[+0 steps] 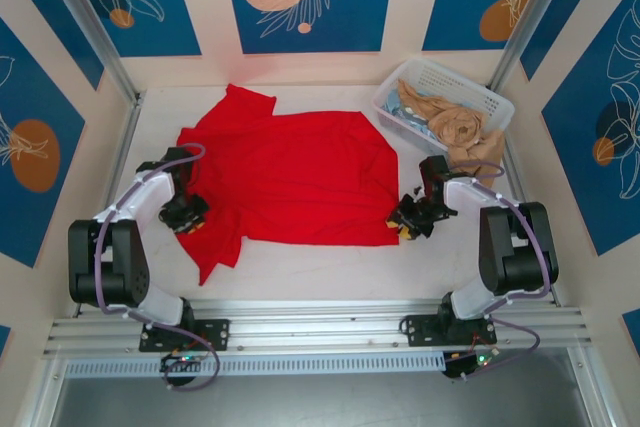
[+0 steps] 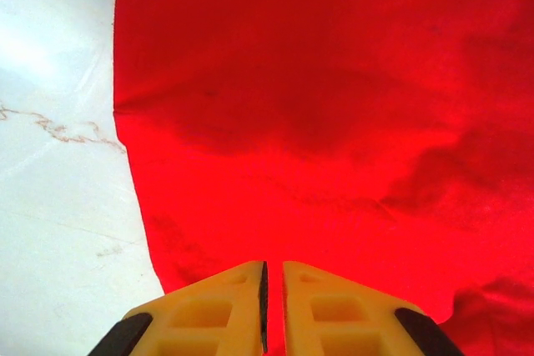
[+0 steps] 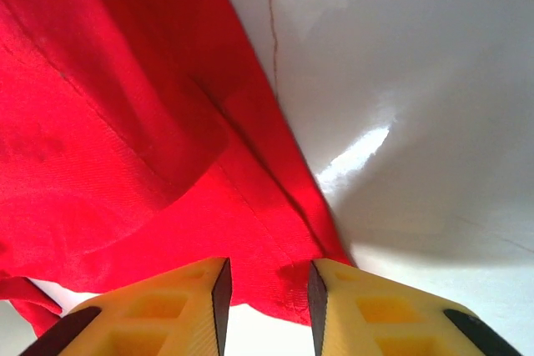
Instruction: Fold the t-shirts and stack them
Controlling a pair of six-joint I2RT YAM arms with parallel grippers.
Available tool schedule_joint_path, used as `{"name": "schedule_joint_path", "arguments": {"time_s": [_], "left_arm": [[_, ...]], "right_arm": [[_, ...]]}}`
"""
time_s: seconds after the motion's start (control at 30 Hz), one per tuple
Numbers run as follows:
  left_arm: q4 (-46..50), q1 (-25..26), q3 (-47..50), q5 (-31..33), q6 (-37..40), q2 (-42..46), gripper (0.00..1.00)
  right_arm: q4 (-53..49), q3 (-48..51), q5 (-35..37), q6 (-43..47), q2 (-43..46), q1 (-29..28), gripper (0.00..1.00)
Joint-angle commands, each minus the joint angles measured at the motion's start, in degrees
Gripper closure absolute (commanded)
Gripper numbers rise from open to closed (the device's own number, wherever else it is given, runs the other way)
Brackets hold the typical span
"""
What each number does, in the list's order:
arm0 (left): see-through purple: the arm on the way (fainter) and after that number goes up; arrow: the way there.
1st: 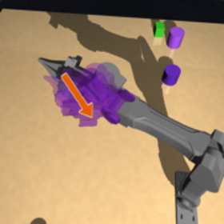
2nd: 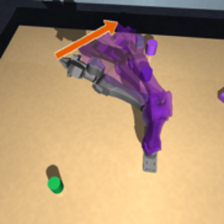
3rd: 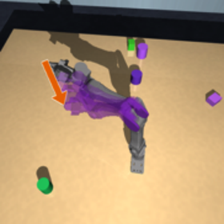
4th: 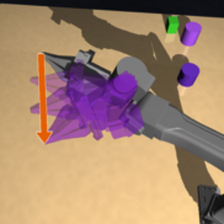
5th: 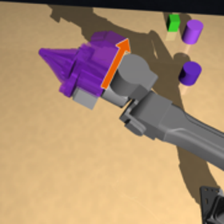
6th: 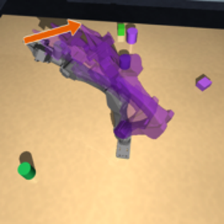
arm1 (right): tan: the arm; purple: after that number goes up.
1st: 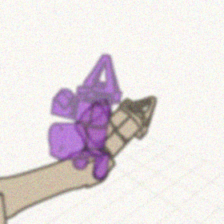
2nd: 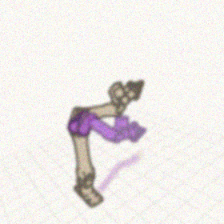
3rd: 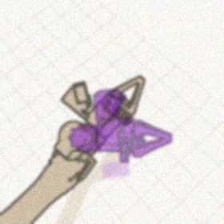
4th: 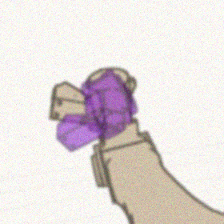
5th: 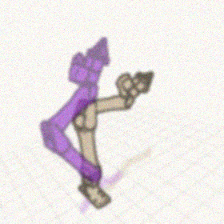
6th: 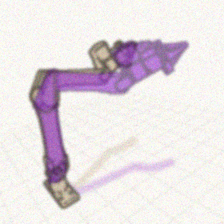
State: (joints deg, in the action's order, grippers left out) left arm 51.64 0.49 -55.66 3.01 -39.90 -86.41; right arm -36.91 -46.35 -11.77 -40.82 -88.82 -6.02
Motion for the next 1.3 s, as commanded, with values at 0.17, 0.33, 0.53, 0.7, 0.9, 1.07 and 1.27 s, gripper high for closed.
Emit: {"name": "schedule_joint_path", "arguments": {"time_s": [0.17, 0.33, 0.53, 0.7, 0.9, 1.07, 1.27], "left_arm": [[-1.2, -0.3, 2.5, -3.5, 1.2, 0.8, 0.87], [-2.8, -0.3, 4.1, -5.1, 0.6, 0.7, 0.87], [-3.0, -0.3, 4.2, -4.9, 0.6, -0.3, 0.88], [-2.9, -0.3, 4.0, -4.8, 0.9, -0.1, 0.88], [-2.6, -0.3, 4.0, -4.6, 0.9, 0.1, 0.88], [-2.5, -0.3, 4.1, -4.6, 1.0, 0.4, 0.88], [-2.6, -0.3, 4.2, -4.5, 1.0, 0.3, 0.88]], "right_arm": [[-2.2, 1.3, -0.1, 2.0, 1.3, -0.9, 0.65], [-2.4, 2.6, 0.7, 1.4, 2.7, -1.1, 0.66], [-2.6, 2.7, 1.8, 1.9, 3.0, -1.5, 0.65], [-1.3, 1.4, 1.1, 1.8, 2.1, -1.7, 0.66], [-1.9, 0.0, 1.5, 2.7, 0.7, -1.9, 0.78], [-2.9, -0.2, 2.4, 2.6, 1.0, -2.2, 0.89], [-4.6, 0.1, 3.9, 2.7, 2.3, -2.6, 0.90]]}}
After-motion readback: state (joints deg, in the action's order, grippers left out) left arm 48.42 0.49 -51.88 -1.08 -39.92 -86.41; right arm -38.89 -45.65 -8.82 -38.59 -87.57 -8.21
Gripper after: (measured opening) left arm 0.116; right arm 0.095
